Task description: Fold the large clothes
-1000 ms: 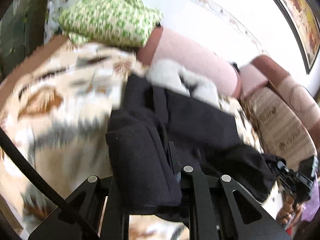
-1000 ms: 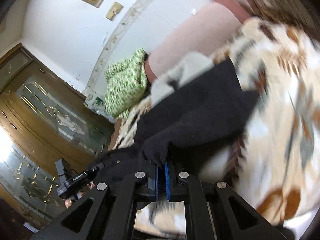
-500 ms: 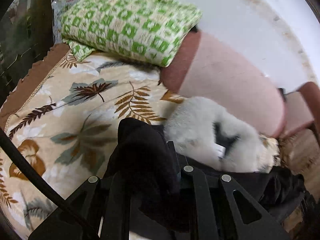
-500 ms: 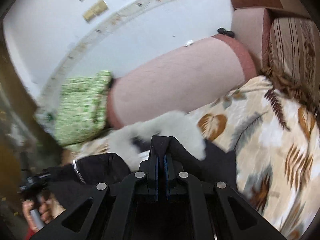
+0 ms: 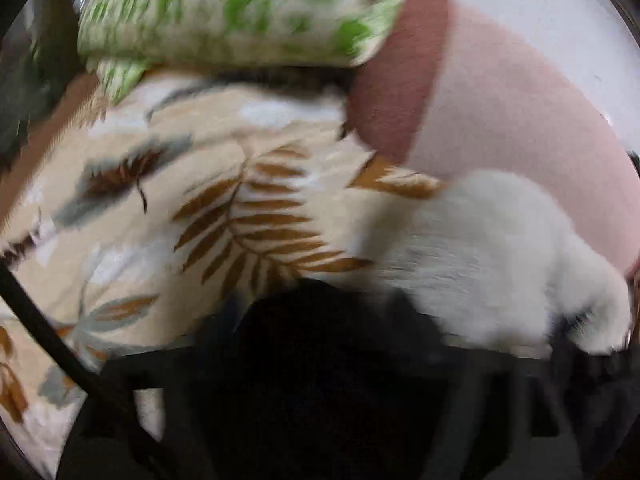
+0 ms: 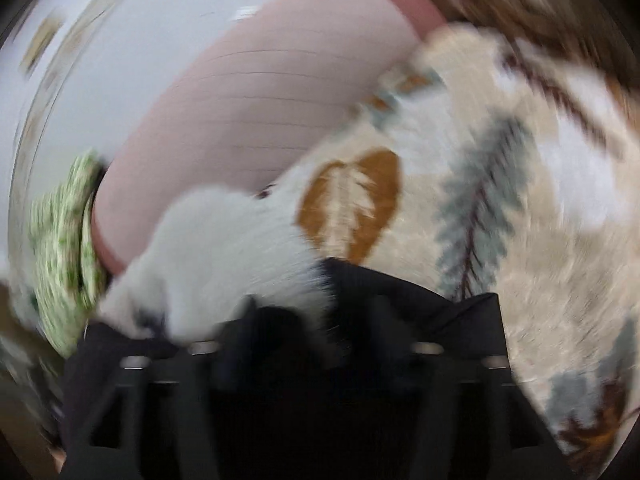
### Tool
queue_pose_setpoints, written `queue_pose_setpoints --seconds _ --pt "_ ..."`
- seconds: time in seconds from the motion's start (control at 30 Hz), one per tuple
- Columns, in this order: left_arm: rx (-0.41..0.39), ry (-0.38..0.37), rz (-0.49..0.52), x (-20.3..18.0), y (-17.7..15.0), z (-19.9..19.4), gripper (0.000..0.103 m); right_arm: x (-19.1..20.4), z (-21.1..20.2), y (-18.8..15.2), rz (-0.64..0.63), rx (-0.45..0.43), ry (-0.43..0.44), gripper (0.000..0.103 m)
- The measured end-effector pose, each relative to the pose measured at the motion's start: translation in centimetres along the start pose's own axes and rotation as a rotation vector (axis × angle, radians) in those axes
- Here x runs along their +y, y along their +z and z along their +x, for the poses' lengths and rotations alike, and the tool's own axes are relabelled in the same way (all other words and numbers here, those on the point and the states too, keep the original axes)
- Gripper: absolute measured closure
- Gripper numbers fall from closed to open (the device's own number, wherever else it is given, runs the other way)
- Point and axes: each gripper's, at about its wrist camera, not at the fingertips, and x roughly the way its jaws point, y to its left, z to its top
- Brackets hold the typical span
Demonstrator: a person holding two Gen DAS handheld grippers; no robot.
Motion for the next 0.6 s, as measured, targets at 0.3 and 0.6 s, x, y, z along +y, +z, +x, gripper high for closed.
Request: queue_pose_setpoints --seconds 0.3,0.6 --pt "0.039 -0.237 -0.127 4.6 -0.4 -4.5 0.008 -0.4 -0.6 0.8 0.036 0.005 0.032 0.026" --pt "-0.196 -0.046 0.070 5.5 -5.3 -15.4 0.008 4.6 -11.3 -1.1 -0.162 -0.147 -0.008 0.049"
